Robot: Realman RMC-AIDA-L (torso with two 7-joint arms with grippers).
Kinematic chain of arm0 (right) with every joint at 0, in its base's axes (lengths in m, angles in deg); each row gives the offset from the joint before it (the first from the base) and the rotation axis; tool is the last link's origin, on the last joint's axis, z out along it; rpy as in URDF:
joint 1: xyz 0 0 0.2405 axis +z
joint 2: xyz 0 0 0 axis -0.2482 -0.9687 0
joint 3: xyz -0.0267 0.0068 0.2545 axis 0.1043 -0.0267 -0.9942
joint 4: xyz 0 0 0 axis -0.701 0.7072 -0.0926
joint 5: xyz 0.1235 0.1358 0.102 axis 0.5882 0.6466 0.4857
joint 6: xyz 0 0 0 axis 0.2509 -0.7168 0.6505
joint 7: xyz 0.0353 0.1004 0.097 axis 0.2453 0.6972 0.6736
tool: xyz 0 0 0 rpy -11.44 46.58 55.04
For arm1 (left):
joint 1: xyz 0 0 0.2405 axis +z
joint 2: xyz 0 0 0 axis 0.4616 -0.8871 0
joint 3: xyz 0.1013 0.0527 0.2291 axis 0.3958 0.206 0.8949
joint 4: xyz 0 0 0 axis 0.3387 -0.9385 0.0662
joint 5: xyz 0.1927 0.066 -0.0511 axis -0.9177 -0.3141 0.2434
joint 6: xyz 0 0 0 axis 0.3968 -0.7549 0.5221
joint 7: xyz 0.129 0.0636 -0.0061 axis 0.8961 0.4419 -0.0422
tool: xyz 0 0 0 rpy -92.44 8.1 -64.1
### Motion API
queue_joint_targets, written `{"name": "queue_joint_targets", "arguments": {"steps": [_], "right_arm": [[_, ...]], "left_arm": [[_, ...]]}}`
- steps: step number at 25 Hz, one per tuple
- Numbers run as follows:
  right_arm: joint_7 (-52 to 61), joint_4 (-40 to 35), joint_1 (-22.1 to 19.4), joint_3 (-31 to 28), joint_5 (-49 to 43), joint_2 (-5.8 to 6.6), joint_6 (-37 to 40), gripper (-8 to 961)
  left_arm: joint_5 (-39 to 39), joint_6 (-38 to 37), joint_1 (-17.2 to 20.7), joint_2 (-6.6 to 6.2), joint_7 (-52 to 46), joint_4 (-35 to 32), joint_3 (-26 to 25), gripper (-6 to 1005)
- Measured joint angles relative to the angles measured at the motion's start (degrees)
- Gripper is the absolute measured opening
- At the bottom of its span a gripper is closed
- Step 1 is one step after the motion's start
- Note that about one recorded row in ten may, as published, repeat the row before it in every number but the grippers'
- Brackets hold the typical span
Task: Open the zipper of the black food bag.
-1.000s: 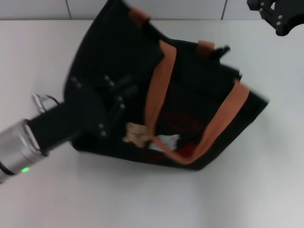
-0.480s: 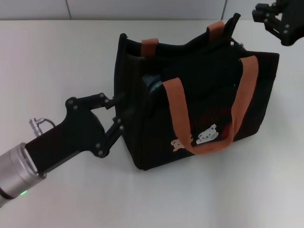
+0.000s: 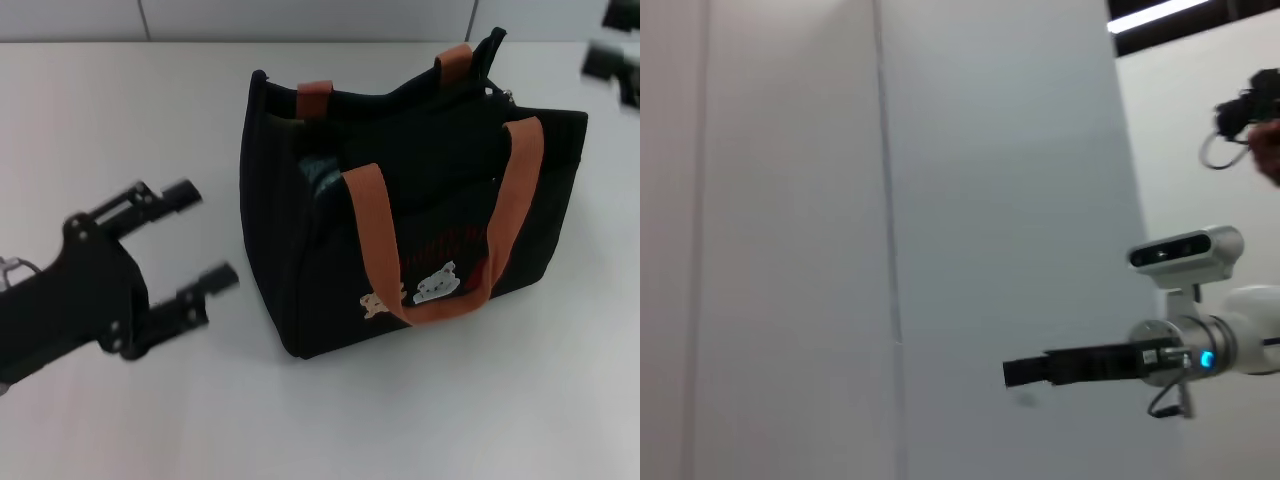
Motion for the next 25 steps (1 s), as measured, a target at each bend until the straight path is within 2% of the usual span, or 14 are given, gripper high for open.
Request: {"name": "queue_joint_targets", "arguments": {"steps": [4,5,6,9,11,16,25], "right_arm": [[-5.3,4.5,-2.1,-0.7,-0.8,-0.09,11.0,430],[-11.0,8.7,-3.2,-0.5,-2.4,-0.07,14.8,452],[-11.0,8.7,-3.2,-0.5,-2.4,-0.07,14.8,491],[-19.8,17.7,-4.1,-0.8,-6.5,-0.06,17.8,608],[-21.5,19.9,-4.1,-0.9,-7.6,-0.06,17.9,674],[-28.8,28.0,-3.9,-1.1,-11.3,-0.01,17.0,809],[-30.6,31.6,-3.4,-0.6,-12.4,-0.07,13.2,809]], "left_arm": [[-1.7,0.0,-0.1,-0.16,-2.9,-3.2,5.4,648],[-2.0,0.1,-0.2,-0.06,-2.9,-3.4,6.1,697],[-2.4,0.3,-0.3,0.14,-2.9,-3.7,6.7,717],[-3.3,1.2,-0.5,0.51,-2.8,-3.9,6.9,776],[-3.4,2.0,-0.6,0.63,-2.5,-3.7,7.0,815],[-3.5,3.6,-0.7,0.71,-2.7,-3.6,7.0,815],[-3.9,4.5,-0.5,0.60,-2.3,-3.7,7.1,815]]}}
